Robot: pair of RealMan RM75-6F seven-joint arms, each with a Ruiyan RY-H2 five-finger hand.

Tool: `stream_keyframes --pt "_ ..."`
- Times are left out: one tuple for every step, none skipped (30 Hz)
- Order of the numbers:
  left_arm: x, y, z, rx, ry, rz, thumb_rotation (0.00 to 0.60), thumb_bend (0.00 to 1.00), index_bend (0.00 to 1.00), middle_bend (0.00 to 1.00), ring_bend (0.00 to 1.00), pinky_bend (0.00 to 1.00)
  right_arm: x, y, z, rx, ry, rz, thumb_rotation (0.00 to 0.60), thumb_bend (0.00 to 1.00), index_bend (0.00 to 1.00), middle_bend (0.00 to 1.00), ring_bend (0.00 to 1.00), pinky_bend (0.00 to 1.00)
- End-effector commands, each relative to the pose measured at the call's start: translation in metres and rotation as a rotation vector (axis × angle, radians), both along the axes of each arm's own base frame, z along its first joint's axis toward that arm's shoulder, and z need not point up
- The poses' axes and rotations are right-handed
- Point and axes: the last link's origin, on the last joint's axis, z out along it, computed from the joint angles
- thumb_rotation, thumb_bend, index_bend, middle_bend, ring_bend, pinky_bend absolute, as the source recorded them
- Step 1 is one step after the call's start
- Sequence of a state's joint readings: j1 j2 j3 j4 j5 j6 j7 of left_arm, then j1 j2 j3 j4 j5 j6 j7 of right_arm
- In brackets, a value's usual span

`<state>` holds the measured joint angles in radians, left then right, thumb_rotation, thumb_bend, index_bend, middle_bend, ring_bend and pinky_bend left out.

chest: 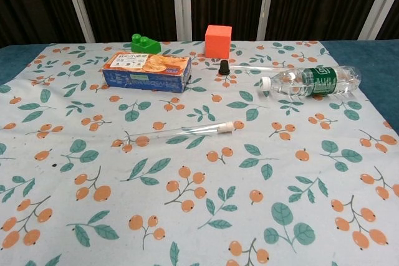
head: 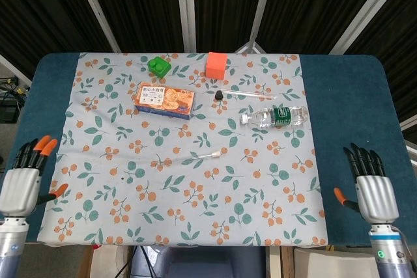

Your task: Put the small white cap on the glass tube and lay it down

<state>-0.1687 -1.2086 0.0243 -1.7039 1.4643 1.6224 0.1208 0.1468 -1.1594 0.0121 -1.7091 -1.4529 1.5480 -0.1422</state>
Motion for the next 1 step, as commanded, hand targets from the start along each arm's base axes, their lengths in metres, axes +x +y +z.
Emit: stream_keyframes --pt "-0.0133 -0.0179 0.0176 0.039 0.008 0.009 0.6 0.14 0.07 0.04 0.0 0.0 -0.0087 0.0108 0.0084 -0.04 0.004 0.004 0.6 0.29 0.0 0.0 0.0 0.0"
